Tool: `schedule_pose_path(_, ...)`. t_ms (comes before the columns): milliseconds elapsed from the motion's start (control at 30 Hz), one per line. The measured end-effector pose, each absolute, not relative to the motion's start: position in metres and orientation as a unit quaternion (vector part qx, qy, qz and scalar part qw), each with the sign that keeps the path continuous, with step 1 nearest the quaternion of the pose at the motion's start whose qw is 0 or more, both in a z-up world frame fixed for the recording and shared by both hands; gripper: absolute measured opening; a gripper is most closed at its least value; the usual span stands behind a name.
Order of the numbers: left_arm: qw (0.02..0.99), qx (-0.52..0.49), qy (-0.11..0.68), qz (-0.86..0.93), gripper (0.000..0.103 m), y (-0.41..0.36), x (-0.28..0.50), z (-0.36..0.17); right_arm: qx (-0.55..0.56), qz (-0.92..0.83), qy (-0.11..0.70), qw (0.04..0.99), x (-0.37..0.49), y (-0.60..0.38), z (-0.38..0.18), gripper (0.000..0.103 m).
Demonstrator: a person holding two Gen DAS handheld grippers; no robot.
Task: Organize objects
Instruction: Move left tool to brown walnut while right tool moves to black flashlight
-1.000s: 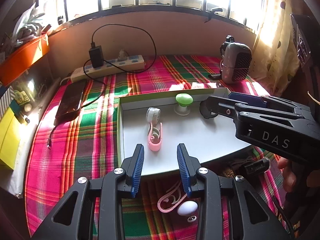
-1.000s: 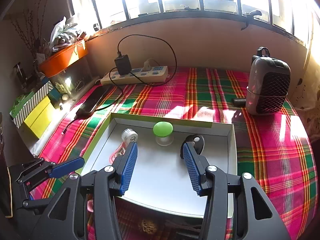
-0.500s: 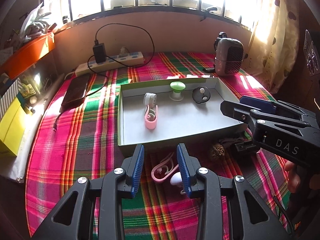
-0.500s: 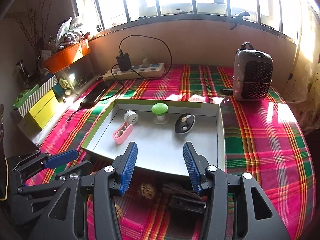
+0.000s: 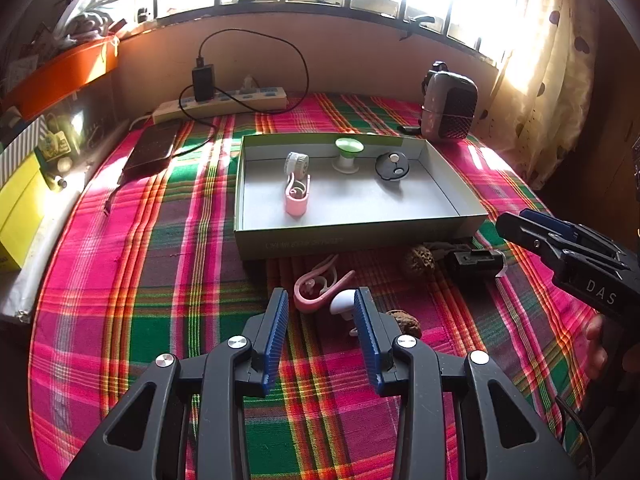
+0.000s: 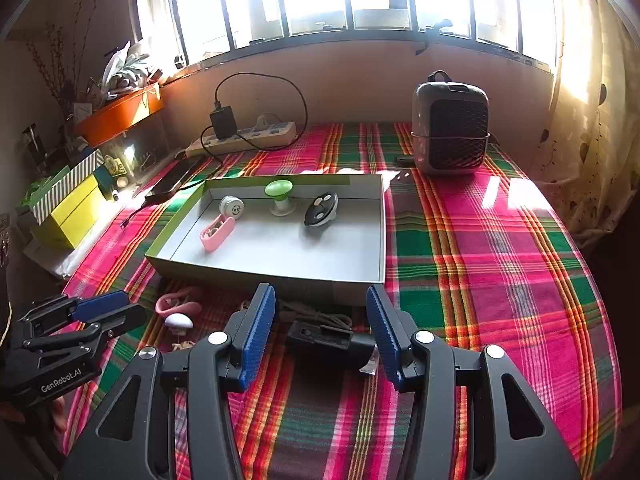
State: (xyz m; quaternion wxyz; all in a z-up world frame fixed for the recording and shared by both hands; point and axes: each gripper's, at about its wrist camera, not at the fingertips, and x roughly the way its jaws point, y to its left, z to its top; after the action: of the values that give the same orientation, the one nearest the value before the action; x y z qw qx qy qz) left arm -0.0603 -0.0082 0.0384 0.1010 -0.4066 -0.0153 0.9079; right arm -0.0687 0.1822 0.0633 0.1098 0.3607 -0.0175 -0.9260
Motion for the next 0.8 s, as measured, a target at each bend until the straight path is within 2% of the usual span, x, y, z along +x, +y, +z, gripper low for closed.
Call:
schedule_pose_path(200, 0.128, -0.408, -0.029, 0.904, 0.032, -0.004, -0.052, 0.035, 0.372, -0.924, -0.005, 0.090, -0.051, 0.195, 0.052, 0.049)
schedule_pose_path(800, 0.169, -0.436, -0.004, 0.884, 0.033, 0.030, -0.060, 0.017, 0.400, -0.913, -0.017, 0.085, -0.046, 0.211, 0.028, 0.049)
